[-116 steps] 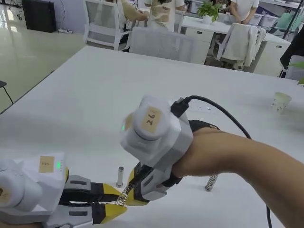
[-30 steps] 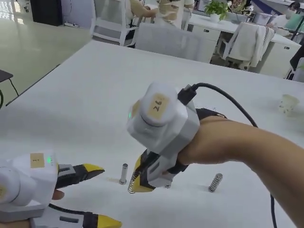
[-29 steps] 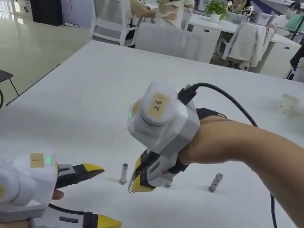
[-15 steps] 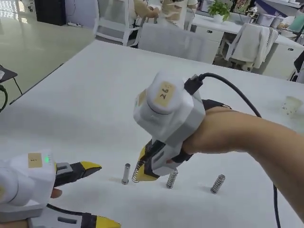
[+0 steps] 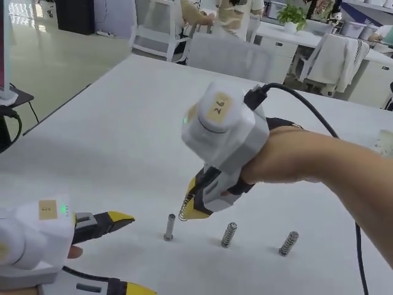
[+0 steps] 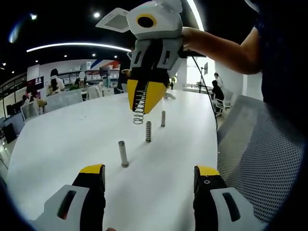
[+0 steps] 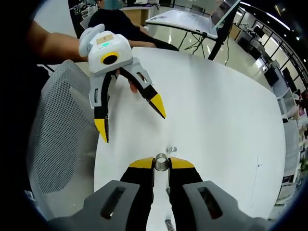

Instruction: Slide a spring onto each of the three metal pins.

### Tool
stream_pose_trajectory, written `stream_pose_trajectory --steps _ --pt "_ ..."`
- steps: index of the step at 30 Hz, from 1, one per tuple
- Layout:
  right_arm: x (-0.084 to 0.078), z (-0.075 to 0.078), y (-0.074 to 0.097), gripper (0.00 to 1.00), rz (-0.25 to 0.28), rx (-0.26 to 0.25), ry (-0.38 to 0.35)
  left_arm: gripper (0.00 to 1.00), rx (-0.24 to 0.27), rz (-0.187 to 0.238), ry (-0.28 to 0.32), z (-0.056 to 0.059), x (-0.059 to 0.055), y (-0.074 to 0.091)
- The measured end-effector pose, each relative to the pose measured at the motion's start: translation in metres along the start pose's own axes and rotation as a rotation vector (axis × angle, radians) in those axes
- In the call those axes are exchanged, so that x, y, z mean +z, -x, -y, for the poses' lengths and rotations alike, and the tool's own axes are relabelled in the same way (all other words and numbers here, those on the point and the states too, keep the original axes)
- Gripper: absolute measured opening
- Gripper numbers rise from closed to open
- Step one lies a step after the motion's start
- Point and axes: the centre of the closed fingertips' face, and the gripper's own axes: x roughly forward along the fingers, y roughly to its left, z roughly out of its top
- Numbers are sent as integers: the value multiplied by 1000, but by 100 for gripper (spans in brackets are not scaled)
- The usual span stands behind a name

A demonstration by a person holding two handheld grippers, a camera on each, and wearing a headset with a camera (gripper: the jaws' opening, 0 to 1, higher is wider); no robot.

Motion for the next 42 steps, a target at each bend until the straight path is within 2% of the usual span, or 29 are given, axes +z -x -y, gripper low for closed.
stream_pose_trajectory --steps 11,23,28,42 --pt "4 19 -10 8 9 -11 -14 71 0 3 9 -1 -2 1" --pt "5 19 -28 8 1 25 -19 70 7 -1 19 -2 -6 4" --pt "0 21 -36 8 -20 31 -20 70 10 0 21 -4 -7 5" --pt "-5 24 -45 9 -38 49 -29 67 10 1 27 -6 -11 6"
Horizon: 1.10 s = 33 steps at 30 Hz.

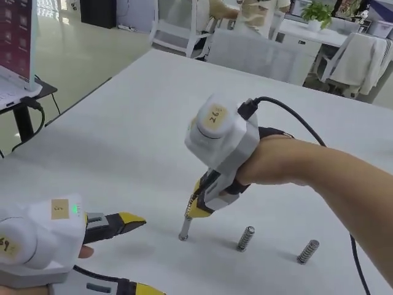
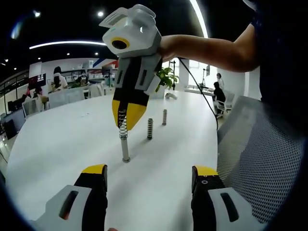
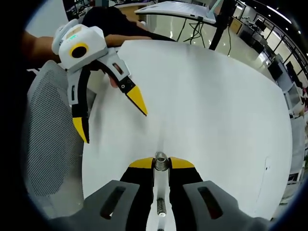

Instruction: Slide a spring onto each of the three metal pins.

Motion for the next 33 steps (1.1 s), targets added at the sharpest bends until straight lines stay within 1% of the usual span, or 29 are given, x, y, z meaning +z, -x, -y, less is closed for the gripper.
stream_pose_trajectory --steps 14,28,33 --pt "-5 -1 -16 9 2 11 -23 66 -4 -3 1 -1 -1 -1" --pt "-12 -2 -33 9 -14 7 -24 65 -6 -6 4 0 -2 -2" --pt "-14 -2 -38 9 -19 9 -37 65 -7 -8 3 1 -2 -2"
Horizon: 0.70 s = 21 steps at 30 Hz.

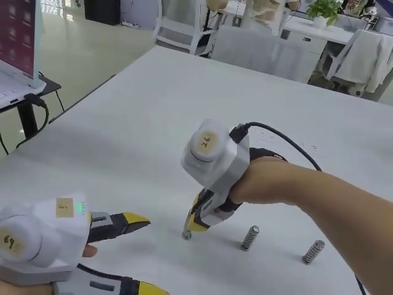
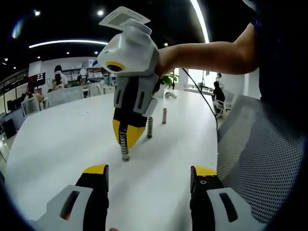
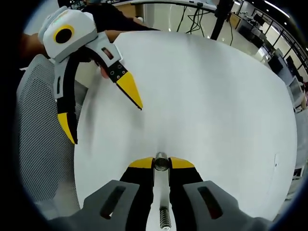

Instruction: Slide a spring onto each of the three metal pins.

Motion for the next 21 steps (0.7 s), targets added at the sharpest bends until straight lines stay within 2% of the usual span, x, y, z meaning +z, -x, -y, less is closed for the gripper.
stream_pose_trajectory --steps 21 --pt "-4 -5 -13 9 -4 22 -15 64 1 -5 7 -1 -2 0"
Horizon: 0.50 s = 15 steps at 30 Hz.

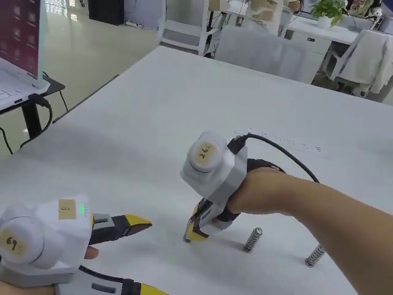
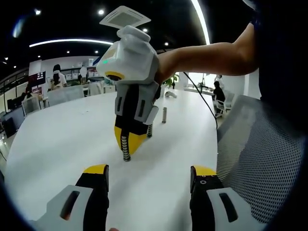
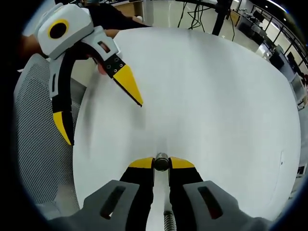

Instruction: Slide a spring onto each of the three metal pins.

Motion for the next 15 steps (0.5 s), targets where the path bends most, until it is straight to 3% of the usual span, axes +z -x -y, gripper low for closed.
stream_pose_trajectory --steps 15 --pt "-2 1 -1 15 -4 -12 -5 65 0 3 -2 0 0 0"
